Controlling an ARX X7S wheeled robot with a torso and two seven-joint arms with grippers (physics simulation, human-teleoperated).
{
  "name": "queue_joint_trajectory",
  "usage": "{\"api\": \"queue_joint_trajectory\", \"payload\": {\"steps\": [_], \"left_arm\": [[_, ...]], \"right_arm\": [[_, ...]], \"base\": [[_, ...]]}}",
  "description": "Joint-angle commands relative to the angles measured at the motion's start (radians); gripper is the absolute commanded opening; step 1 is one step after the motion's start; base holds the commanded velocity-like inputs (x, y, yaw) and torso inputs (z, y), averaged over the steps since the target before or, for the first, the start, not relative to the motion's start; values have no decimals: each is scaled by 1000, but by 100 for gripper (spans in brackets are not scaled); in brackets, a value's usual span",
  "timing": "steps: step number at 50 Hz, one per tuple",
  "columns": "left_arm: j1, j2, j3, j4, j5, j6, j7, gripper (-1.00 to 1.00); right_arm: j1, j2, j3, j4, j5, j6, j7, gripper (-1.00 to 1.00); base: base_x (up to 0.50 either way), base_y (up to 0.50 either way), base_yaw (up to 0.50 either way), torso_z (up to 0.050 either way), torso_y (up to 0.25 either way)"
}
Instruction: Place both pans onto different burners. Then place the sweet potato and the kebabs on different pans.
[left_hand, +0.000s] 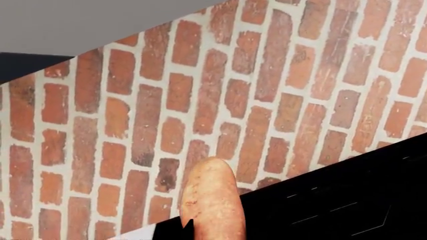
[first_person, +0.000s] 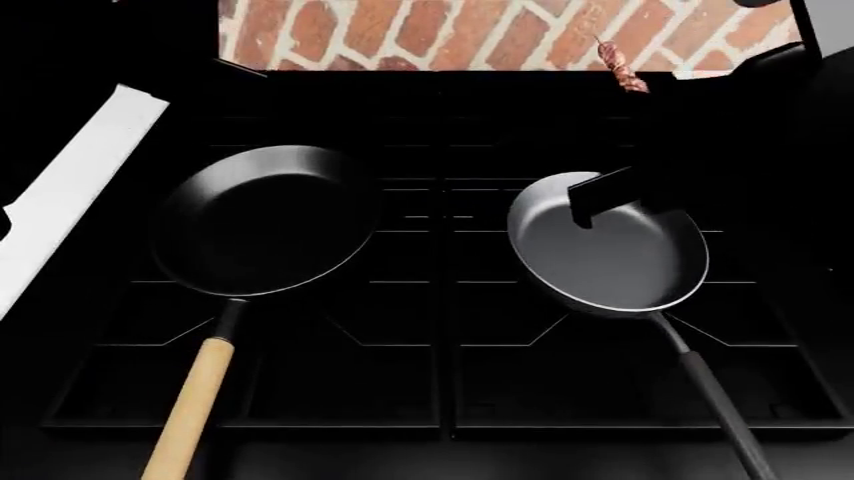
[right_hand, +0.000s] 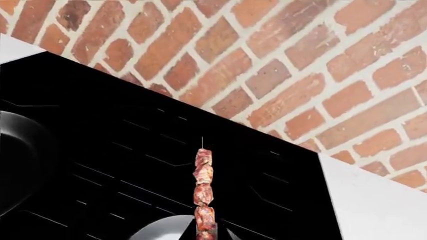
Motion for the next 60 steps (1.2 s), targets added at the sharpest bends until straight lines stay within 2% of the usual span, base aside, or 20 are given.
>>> {"api": "queue_joint_trajectory", "payload": {"steps": [1,25,60], "left_arm": [[10,-11,-7,7,3,8,-4,-100],[36,-18,-13,14,15,11,-3,-100],[57,-22,-24,18,20,7,-4,-100]], "right_arm": [[-53,-40,-46,59,-30,1,-6,-100],[-103,-26,-111,95,-51,25,23,-100],[-282,-24,-114,96,-227,-88,-104,-100]], "base": [[0,0,0,0,0],[0,0,0,0,0],[0,0,0,0,0]]}}
